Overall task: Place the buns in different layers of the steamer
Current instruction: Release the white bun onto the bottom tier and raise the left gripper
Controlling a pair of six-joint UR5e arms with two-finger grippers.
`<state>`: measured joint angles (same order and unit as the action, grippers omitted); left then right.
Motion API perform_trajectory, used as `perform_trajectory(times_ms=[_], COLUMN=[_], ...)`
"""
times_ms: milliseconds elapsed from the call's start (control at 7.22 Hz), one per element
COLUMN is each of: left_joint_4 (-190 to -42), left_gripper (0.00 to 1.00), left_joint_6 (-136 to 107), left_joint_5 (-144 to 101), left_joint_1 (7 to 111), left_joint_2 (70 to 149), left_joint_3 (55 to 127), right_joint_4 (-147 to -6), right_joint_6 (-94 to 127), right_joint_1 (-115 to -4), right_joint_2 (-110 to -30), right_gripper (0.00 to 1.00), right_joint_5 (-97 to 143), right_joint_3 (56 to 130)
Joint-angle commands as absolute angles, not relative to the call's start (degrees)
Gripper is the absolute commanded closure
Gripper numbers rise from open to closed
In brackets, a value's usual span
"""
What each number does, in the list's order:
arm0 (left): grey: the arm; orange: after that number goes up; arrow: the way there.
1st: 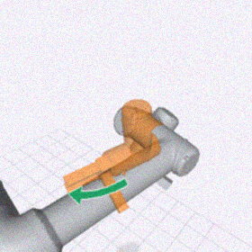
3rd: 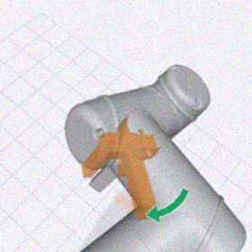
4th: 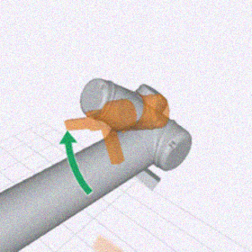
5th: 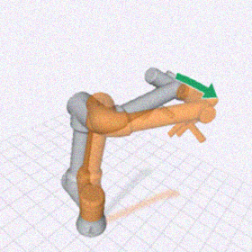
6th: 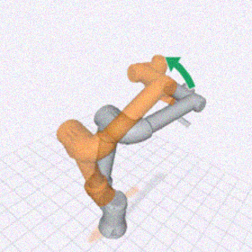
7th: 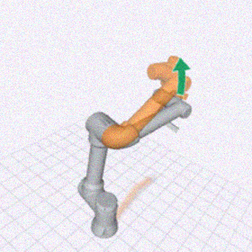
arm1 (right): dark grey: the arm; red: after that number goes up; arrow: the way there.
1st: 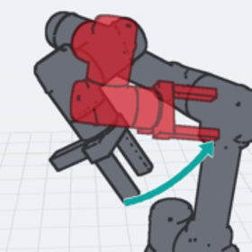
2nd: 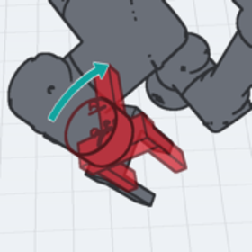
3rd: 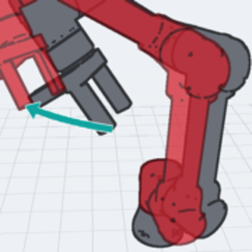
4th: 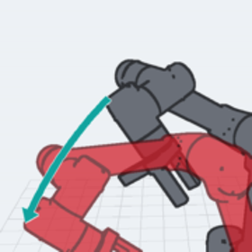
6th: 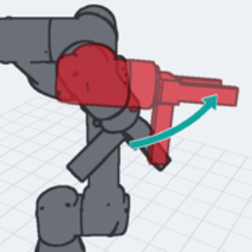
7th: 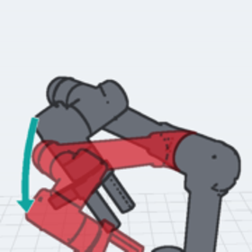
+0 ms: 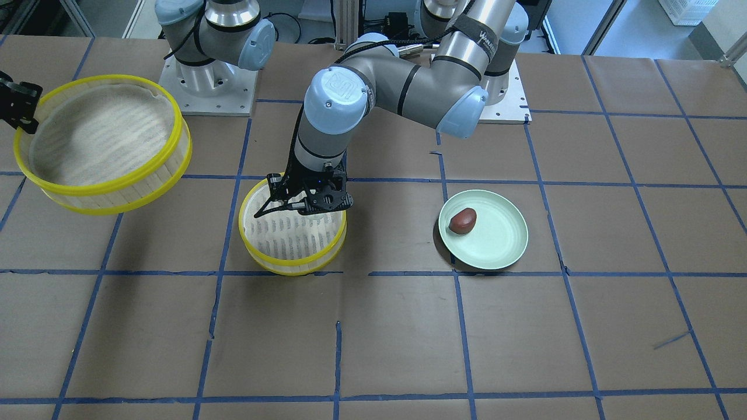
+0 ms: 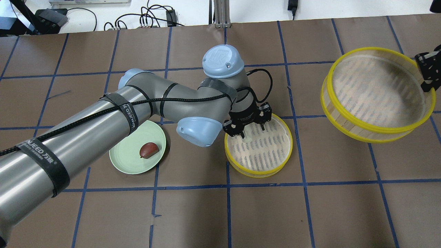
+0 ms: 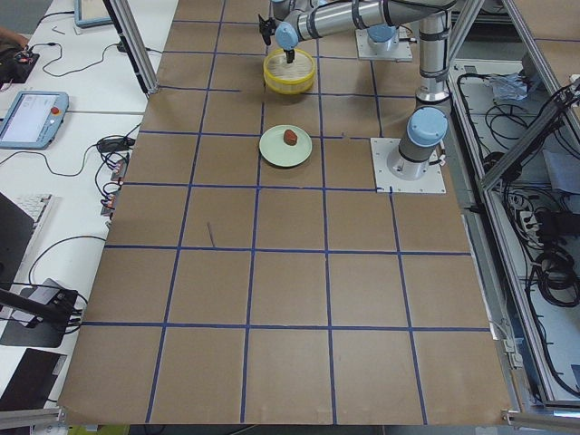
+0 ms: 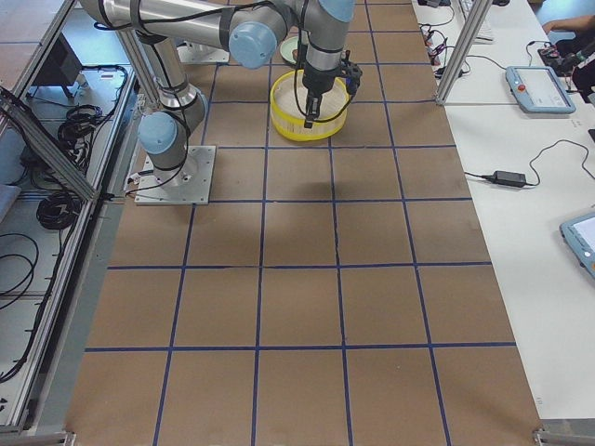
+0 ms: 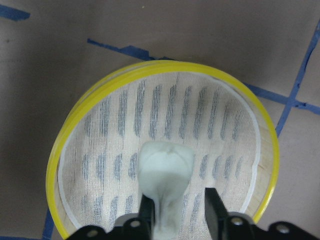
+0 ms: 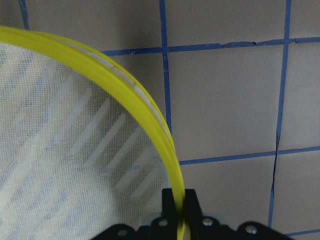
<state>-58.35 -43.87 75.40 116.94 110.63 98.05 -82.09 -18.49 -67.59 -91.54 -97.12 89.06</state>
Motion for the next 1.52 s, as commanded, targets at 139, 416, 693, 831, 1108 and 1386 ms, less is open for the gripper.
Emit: perform_trajectory(times_ms=[139, 416, 693, 831, 1108, 1386], left_joint_4=[-58.54, -58.45, -59.93, -63.42, -74.65, -78.47], left_gripper=[0.00, 0.00, 0.00, 0.00, 0.00, 0.00], left_joint_6=[-44.20, -42.38, -19.35, -10.46, -1.26, 2.71], left_joint_5=[75.59, 76.46, 85.15, 85.17, 85.43, 89.63], left_joint_1=[116.98, 116.72, 109.04, 103.24, 93.82, 90.28], left_joint_2=[109.16, 108.55, 106.89, 104.53, 99.78, 99.67], left_joint_3=[98.44, 98.44, 97.82, 98.43, 98.70, 100.44], right_joint_4=[-82.18, -82.35, -82.44, -82.79, -86.29, -88.68], right_joint_6=[-18.46, -18.20, -17.49, -14.71, -7.68, 0.23], right_joint_1=[-67.59, -67.85, -70.99, -74.32, -84.93, -91.56], right_joint_2=[-91.58, -91.58, -90.54, -88.00, -83.60, -81.66], right_gripper=[0.92, 0.92, 0.92, 0.93, 0.94, 0.94], right_joint_5=[-97.12, -97.12, -97.55, -97.21, -96.59, -95.89], right_joint_3=[89.03, 88.95, 88.33, 88.24, 88.77, 89.38])
